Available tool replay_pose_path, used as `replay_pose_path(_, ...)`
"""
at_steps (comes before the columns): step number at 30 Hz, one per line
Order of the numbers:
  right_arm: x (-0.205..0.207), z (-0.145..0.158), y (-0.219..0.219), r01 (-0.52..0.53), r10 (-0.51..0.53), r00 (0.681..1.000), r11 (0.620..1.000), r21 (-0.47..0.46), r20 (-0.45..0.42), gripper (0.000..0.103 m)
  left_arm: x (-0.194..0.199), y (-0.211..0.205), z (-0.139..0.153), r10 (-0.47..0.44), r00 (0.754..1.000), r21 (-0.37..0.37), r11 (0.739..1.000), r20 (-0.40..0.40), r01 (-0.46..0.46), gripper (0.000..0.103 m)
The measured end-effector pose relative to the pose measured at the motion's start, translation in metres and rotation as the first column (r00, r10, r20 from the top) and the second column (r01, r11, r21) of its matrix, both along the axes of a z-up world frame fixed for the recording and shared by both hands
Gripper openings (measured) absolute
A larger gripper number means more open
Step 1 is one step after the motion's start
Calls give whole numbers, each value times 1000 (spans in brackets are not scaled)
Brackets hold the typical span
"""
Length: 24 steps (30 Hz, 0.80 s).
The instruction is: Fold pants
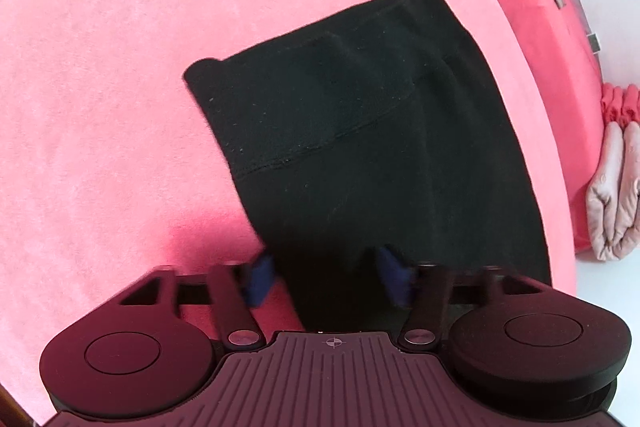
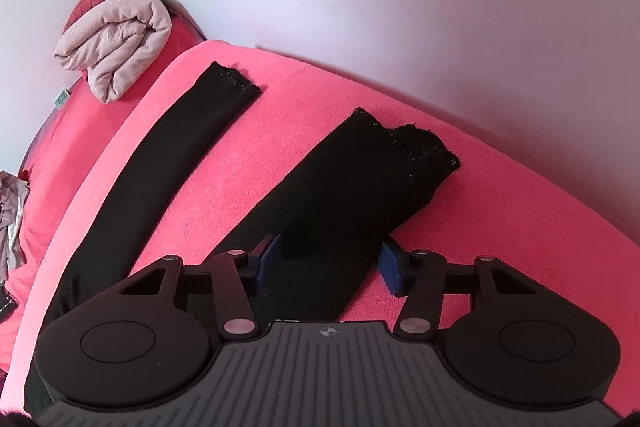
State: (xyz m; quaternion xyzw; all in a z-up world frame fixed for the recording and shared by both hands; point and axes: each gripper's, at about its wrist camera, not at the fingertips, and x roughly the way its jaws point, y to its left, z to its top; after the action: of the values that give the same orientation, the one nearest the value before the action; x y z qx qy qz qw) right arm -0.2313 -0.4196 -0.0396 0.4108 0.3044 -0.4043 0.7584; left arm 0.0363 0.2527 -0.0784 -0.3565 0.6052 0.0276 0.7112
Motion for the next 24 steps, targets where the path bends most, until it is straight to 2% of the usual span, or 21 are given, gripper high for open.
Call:
replay_pose_path(1, -2, -1, 0, 9, -9, 1000, 1000, -4, 2, 46, 1, 0, -1, -1, 1000, 13, 1000, -15, 2, 93)
replay_pose_path(2, -2, -1, -1, 13, -13, 1000, 1000, -9, -4, 23, 2, -1, -1, -3, 1000, 33, 999, -28, 4, 82)
replay_pose_path(3, -3, -2, -2, 17, -17, 1000, 1000, -12, -20, 14, 7, -3, 1, -6, 999, 51, 999, -35, 8, 83)
replay_pose_path(4, -4, -1, -4, 18, -18, 1000, 1000, -5, -5, 12, 7, -3, 2, -7, 999, 66, 998, -37, 10, 74)
replay_pose_path(5, -7, 1, -5, 23, -23, 1000, 1000, -1, 6, 10, 12, -5, 4, -7, 999, 73, 997, -33, 10, 72)
replay_pose_path(10, -13, 26, -1, 4, -2, 999, 998, -58, 46, 8, 17, -8, 39, -38, 999, 141, 989, 14, 36, 70)
replay_pose_path(13, -20, 45, 0, -6, 11, 998, 997, -72, 66, 8, 8, 4, 60, -25, 998, 122, 992, 55, 18, 69)
replay_pose_path(14, -26, 51, 1, -4, 10, 997, 997, -79, 78, 8, 15, 10, 70, -19, 997, 118, 993, 74, 10, 61)
replay_pose_path(17, -44, 61, 4, -10, 17, 997, 997, -83, 76, 8, 4, 24, 90, -21, 993, 117, 993, 120, 7, 61)
replay_pose_path(20, -60, 52, 10, -15, 17, 1000, 997, -77, 21, 8, -6, 26, 86, -56, 993, 132, 990, 103, 42, 61)
replay_pose_path(24, -82, 12, 17, -6, 6, 996, 1000, 1, -89, 8, -20, 22, 58, -82, 996, 179, 981, 39, 74, 60)
